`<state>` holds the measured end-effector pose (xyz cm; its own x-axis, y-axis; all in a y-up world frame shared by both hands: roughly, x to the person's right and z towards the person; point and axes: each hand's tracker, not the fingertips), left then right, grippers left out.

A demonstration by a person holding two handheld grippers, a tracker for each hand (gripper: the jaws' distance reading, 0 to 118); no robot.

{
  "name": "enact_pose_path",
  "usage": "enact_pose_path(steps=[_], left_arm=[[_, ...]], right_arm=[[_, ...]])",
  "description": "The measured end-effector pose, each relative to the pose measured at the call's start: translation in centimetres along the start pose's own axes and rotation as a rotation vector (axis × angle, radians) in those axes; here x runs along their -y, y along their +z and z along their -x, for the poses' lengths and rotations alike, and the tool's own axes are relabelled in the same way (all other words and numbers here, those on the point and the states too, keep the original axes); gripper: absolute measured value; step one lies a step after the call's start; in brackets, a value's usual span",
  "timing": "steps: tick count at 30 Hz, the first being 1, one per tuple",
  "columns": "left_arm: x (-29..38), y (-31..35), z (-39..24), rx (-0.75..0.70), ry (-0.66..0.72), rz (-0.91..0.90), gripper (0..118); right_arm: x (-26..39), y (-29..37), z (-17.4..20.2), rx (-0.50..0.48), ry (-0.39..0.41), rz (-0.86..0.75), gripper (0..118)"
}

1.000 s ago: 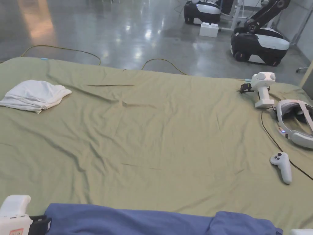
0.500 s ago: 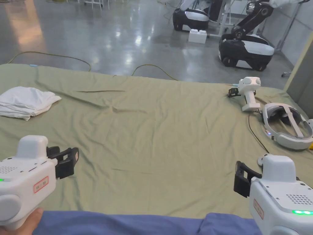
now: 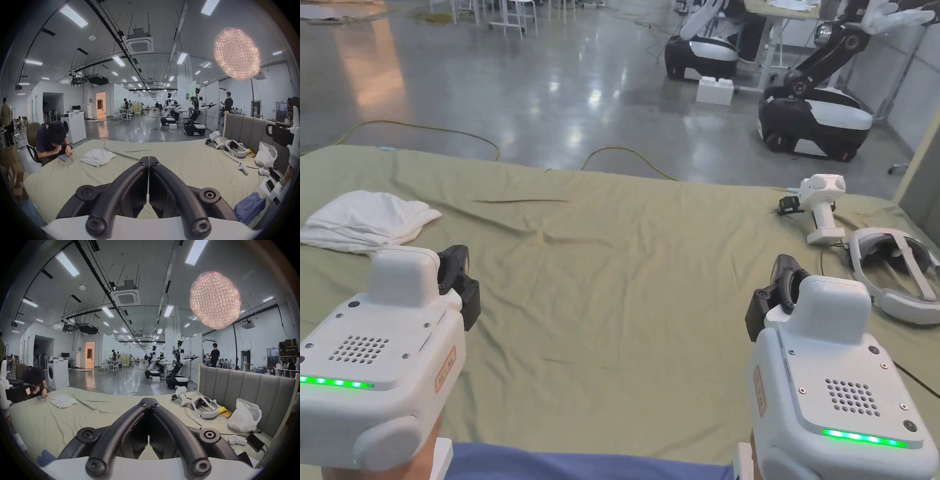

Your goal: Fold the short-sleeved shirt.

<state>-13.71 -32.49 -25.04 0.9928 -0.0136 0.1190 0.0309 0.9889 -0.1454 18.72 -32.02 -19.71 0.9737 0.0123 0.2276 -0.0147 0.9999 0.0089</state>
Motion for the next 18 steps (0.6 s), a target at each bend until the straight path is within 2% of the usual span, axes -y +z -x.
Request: enact_pose_path(steps=[3,6,15,16,18], left_arm=[[0.7,-0.1,1.3,-0.008,0.013,0.045,1],[2.0,-0.7,4.1,-0.012,0.061,0.172,1],[12.4,-3.5,15.5,0.117,0.4,0.739,1],[13.5,-3.6,16.2,0.127,0.42,0.781,4],[15.6,-3.6,17.4,0.16,0.468,0.885,25]], right_arm=[[0.2,-0.4,0.1,-0.004,0.008,0.013,0],[0.7,-0.9,-0.3,-0.013,0.005,0.042,0],[3.4,-2.2,-1.3,-0.045,0.027,0.173,0],[3.7,-2.2,-1.4,-0.048,0.026,0.181,0],[4.3,-2.4,-1.5,-0.051,0.029,0.21,0]])
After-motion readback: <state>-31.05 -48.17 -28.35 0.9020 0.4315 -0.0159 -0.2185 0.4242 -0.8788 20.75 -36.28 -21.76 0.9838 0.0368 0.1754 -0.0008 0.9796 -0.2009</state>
